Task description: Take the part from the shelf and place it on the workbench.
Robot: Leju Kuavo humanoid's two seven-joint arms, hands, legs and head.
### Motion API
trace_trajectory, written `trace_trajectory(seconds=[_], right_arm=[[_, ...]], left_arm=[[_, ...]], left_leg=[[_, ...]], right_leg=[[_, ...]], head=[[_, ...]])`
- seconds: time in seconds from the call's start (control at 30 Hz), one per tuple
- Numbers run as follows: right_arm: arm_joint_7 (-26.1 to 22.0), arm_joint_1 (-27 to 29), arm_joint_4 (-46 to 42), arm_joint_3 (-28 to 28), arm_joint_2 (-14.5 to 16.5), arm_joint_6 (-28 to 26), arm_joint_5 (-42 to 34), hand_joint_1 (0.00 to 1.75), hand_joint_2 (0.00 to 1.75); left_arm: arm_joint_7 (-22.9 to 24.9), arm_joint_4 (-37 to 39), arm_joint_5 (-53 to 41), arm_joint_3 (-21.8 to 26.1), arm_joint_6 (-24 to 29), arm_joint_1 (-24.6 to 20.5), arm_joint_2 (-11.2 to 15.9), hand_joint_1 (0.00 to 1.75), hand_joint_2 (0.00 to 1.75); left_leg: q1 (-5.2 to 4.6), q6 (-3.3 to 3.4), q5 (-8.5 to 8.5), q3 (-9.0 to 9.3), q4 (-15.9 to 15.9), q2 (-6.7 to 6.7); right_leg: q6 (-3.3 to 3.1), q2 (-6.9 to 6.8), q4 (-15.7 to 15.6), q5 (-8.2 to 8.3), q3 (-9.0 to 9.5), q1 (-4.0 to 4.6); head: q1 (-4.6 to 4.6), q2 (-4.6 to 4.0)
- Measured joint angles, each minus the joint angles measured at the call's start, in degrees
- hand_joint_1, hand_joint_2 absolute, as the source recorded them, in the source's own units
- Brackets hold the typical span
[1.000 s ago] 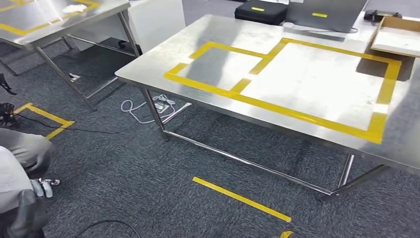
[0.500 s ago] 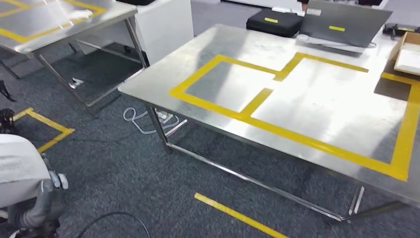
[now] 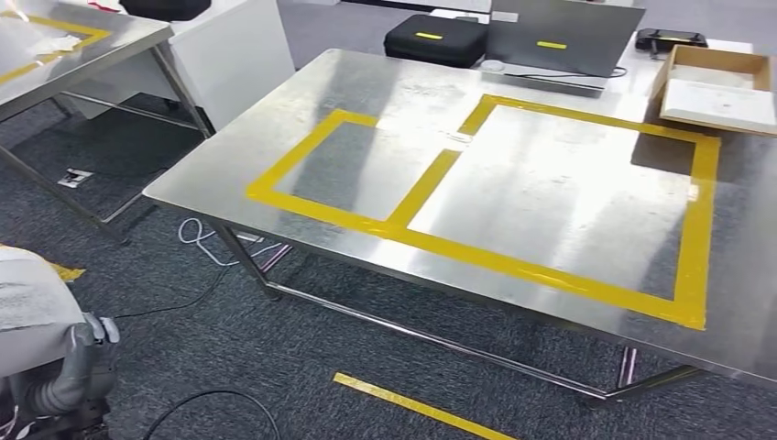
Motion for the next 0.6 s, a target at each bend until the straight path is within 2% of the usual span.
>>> trace_trajectory(seconds=[0.07, 0.1, 0.13, 0.17, 0.2, 0.27, 0.33, 0.37, 0.4, 0.43, 0.5, 0.53, 0.57, 0.6], right_arm=[[0.3, -0.1, 0.1, 0.0, 0.0, -0.2, 0.0, 0.00, 0.00], [0.5, -0.1, 0.2, 0.0, 0.0, -0.3, -0.1, 0.00, 0.00], [0.8, -0.1, 0.2, 0.0, 0.0, -0.5, -0.1, 0.00, 0.00], [1.1, -0.1, 0.3, 0.0, 0.0, -0.6, -0.2, 0.00, 0.00], [1.2, -0.3, 0.3, 0.0, 0.0, -0.7, -0.2, 0.00, 0.00], [1.5, -0.7, 0.3, 0.0, -0.1, -0.7, -0.2, 0.00, 0.00], [1.6, -1.0, 0.4, -0.1, -0.1, -0.7, -0.2, 0.00, 0.00], [1.7, -1.0, 0.4, -0.1, -0.1, -0.7, -0.2, 0.00, 0.00], [1.7, -1.0, 0.5, -0.1, -0.1, -0.7, -0.2, 0.00, 0.00], [1.7, -1.0, 0.6, -0.2, -0.1, -0.7, -0.2, 0.00, 0.00], [1.7, -1.1, 0.6, -0.2, -0.1, -0.7, -0.2, 0.00, 0.00], [1.7, -1.2, 0.7, -0.2, -0.1, -0.7, -0.2, 0.00, 0.00], [1.7, -1.3, 0.8, -0.3, -0.1, -0.7, -0.2, 0.00, 0.00], [1.7, -1.3, 0.8, -0.3, -0.1, -0.7, -0.2, 0.00, 0.00]], left_arm=[[-0.1, 0.1, 0.1, 0.8, -0.8, 0.2, 0.2, 1.75, 1.75], [-0.1, 0.1, 0.0, 1.1, -1.4, 0.2, 0.2, 1.75, 1.75], [-0.1, 0.2, -0.2, 1.3, -1.9, 0.2, 0.2, 1.75, 1.75], [-0.1, 0.2, -0.4, 1.5, -2.4, 0.0, 0.2, 1.75, 1.75], [-0.1, 0.2, -0.6, 1.6, -2.7, -0.3, 0.2, 1.75, 1.75], [0.0, 0.3, -0.9, 1.7, -2.9, -0.5, 0.0, 1.75, 1.75], [0.4, 0.5, -1.0, 1.7, -2.9, -0.5, 0.0, 1.75, 1.75], [0.6, 0.7, -1.0, 1.8, -2.8, -0.6, -0.1, 1.75, 1.75], [0.8, 0.8, -1.0, 1.8, -2.8, -0.6, -0.1, 1.75, 1.75], [0.9, 0.9, -1.0, 1.8, -2.7, -0.6, -0.1, 1.75, 1.75], [1.0, 1.0, -1.0, 1.8, -2.6, -0.7, -0.1, 1.75, 1.75], [1.0, 1.1, -1.0, 1.8, -2.6, -0.7, -0.1, 1.75, 1.75], [1.0, 1.1, -1.0, 1.7, -2.6, -0.8, -0.1, 1.75, 1.75], [1.0, 1.1, -1.0, 1.6, -2.6, -0.9, -0.1, 1.75, 1.75]], left_leg=[[-0.20, 0.52, 1.48, 0.20, -2.8, -1.95], [-0.29, 0.67, 1.24, 0.24, -2.8, -1.92], [-0.18, 0.85, 2.09, 0.48, -3.1, -1.46], [-0.04, 1.00, 2.99, 0.79, -3.4, -0.78], [0.09, 1.19, 3.18, 1.05, -3.7, -0.04], [0.15, 1.63, 3.17, 1.31, -4.0, 1.57], [0.08, 1.88, 2.97, 1.32, -4.0, 3.26], [0.06, 1.94, 2.86, 1.37, -4.0, 4.07], [0.06, 1.91, 2.74, 1.47, -4.0, 4.80], [0.06, 1.82, 2.59, 1.65, -4.0, 5.47], [-0.11, 1.40, 2.15, 2.14, -3.9, 6.63], [-0.25, 1.12, 1.93, 2.38, -3.9, 7.12], [-0.38, 0.80, 1.77, 2.61, -3.9, 7.56], [-0.44, 0.48, 1.66, 2.82, -4.0, 7.98]], right_leg=[[0.63, 1.25, 0.1, -0.27, -0.29, -0.04], [1.02, 1.93, 0.1, -0.37, -0.35, -0.02], [1.36, 2.29, 0.1, -0.52, -0.52, 0.02], [1.65, 1.49, 0.4, -0.86, -0.63, 0.16], [1.90, -0.01, 1.4, -1.68, -1.04, 0.29], [2.36, -3.80, 6.6, -4.83, -3.59, 0.41], [2.78, -5.02, 13.3, -7.74, -7.29, 0.25], [2.93, -5.16, 14.9, -7.86, -8.22, 0.17], [3.03, -5.33, 14.3, -6.87, -8.02, 0.12], [3.06, -5.77, 11.6, -5.05, -6.65, 0.08], [2.83, -8.10, 3.9, -1.62, -2.56, 0.15], [2.56, -9.01, 1.2, -0.74, -1.12, 0.25], [2.28, -9.51, -0.2, -0.47, -0.47, 0.36], [1.96, -9.21, -0.5, -0.55, -0.50, 0.48]], head=[[-0.01, 0.00], [0.03, 0.00], [-0.02, 0.00], [0.02, 0.00], [0.23, 0.00], [0.59, 0.00], [0.74, 0.00], [0.74, 0.00], [0.75, 0.00], [0.75, 0.00], [0.74, 0.00], [0.66, 0.00], [0.60, 0.00], [0.56, 0.00]])
